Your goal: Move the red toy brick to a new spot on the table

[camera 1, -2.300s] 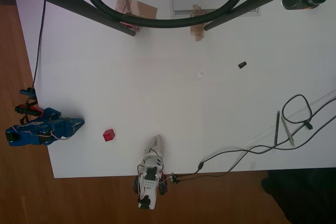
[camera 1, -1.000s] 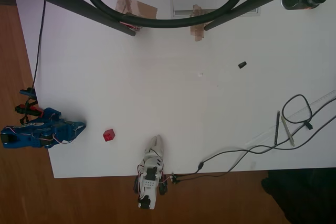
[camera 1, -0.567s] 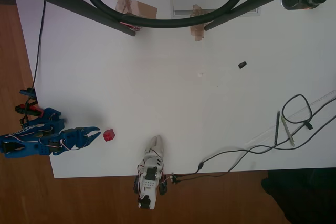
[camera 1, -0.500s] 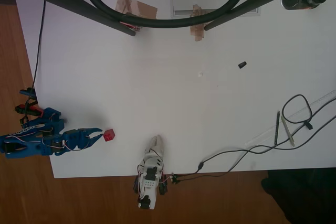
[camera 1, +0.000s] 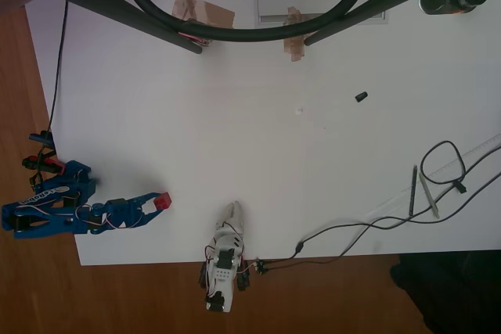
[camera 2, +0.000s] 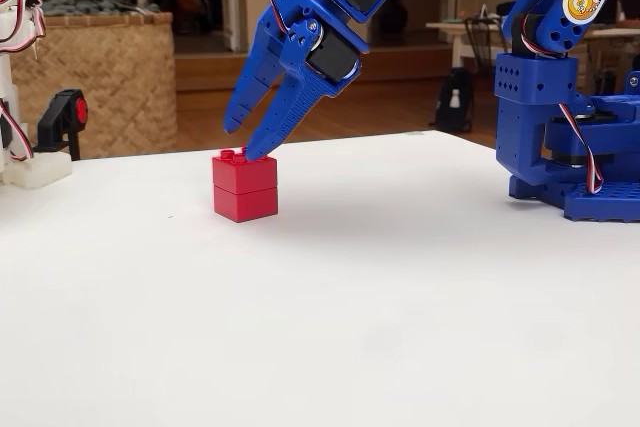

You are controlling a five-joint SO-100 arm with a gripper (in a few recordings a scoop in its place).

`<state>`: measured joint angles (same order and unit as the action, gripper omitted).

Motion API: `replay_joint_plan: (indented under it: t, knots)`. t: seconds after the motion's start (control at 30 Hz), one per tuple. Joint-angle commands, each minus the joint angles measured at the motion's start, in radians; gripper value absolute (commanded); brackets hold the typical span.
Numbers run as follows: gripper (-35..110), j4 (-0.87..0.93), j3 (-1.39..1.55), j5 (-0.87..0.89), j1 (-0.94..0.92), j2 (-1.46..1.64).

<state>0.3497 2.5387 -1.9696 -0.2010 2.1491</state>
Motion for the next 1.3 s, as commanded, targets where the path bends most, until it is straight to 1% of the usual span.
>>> replay_joint_plan:
  t: [0.0,0.13,0.43,0.9,1.0,1.2,1.27]
  knots:
    - [24,-0.055,-0.051,-0.015,-0.02,0.011]
    - [28,-0.146,-0.002,-0.057,-0.058,-0.014]
    - [32,-0.176,0.061,-0.097,-0.124,-0.031]
    - [32,-0.313,0.137,0.009,-0.1,-0.129]
    - [29,-0.328,0.137,0.037,-0.087,-0.153]
    - [11,-0.301,0.137,0.075,-0.075,-0.176]
    - [8,-0.279,0.135,0.083,-0.072,-0.167]
